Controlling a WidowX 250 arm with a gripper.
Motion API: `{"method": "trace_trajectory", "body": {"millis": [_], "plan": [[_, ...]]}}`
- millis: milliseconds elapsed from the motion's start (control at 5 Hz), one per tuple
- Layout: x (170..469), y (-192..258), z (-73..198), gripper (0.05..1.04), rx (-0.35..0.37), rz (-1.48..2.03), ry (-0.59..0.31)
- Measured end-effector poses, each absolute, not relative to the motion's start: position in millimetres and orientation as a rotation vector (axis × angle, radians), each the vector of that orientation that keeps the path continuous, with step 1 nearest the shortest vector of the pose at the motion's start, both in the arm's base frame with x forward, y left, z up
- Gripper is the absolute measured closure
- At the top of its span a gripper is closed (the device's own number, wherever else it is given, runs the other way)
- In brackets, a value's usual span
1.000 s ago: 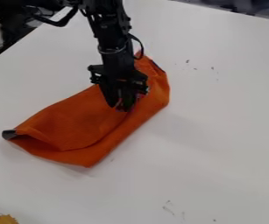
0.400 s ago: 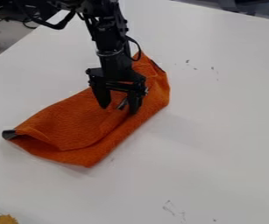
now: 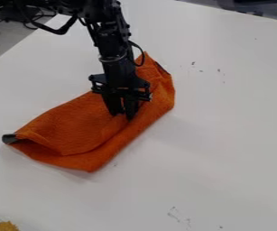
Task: Unfold the cloth from right to left
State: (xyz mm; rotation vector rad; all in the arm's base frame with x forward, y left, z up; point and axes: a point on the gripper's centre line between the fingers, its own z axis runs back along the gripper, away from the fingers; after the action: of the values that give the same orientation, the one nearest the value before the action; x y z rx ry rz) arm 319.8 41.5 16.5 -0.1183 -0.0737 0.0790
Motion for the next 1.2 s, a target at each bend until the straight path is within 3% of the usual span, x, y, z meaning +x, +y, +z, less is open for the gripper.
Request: {"method": "trace_trajectory", "body": {"millis": [200, 400, 800, 1000, 1200], "plan": [[319.6, 41.2, 14.7, 0.902, -0.123, 0.079, -0.071], [318.1, 43.2, 15.4, 1.002, -0.110, 0.081, -0.059], [329.8, 56.4, 66.8, 1.015, -0.022, 0.070, -0.145], [340.2, 93.7, 85.1, 1.015, -0.004, 0.107, -0.212], [352.6, 134.6, 73.3, 1.015, -0.008, 0.109, -0.210]]}}
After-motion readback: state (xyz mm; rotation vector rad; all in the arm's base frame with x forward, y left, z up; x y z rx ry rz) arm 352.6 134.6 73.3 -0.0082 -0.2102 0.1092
